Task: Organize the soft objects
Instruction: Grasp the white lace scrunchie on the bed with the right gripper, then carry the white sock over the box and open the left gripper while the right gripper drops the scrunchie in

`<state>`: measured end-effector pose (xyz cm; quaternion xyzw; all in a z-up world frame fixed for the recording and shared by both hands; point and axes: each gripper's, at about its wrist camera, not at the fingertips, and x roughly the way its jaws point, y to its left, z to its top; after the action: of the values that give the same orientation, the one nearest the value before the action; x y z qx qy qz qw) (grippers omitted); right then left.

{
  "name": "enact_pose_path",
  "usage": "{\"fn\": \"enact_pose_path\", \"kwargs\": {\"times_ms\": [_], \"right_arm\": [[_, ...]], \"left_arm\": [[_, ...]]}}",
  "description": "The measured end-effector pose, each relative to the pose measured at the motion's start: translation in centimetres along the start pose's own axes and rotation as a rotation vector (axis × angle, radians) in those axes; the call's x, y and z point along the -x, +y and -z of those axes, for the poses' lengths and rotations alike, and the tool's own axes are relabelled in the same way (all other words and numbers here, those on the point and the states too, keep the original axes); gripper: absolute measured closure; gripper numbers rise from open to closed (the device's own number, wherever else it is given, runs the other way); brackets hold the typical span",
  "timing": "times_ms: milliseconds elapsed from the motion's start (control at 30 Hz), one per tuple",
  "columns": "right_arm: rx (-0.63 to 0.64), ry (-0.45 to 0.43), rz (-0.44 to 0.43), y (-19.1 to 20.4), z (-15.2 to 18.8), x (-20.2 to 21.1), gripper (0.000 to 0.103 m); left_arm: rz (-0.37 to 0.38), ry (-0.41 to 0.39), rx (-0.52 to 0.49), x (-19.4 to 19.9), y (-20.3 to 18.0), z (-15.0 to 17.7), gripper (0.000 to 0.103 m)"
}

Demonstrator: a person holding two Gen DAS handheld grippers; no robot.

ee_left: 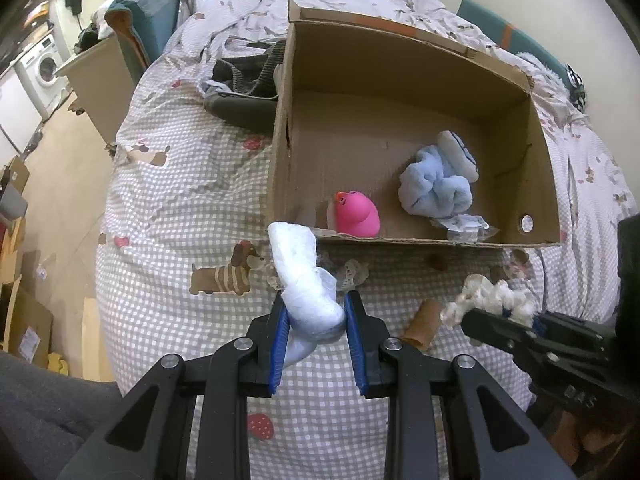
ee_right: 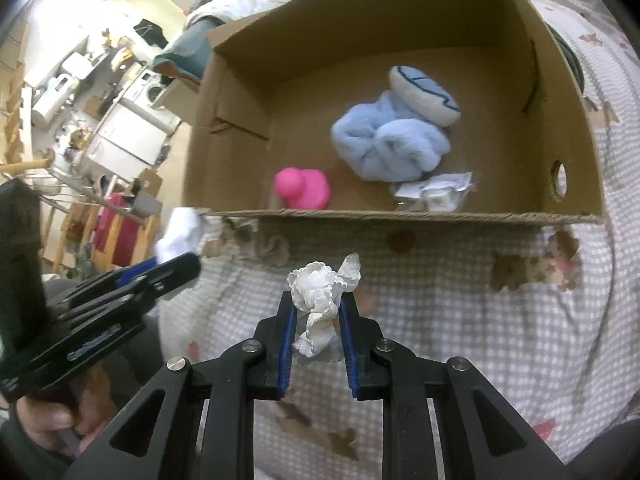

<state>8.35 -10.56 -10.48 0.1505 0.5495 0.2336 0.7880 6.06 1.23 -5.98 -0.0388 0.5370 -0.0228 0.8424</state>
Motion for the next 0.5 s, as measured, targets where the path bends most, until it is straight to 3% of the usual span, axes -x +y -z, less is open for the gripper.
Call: {"fn": "enact_pose_path", "kwargs": {"times_ms": [233, 500], "right_arm": [[-0.032, -0.055, -0.038, -1.1, 0.5, 3.5, 0.080], [-0.069, -0.180, -0.071, -2.0, -1.8, 8.0, 0.080]], "left_arm": [[0.040, -0.100, -0.003, 3.8, 0.2, -0.1, 0.078], [0.050, -0.224, -0.002, 7.2, 0.0, -4.0, 0.079]]}}
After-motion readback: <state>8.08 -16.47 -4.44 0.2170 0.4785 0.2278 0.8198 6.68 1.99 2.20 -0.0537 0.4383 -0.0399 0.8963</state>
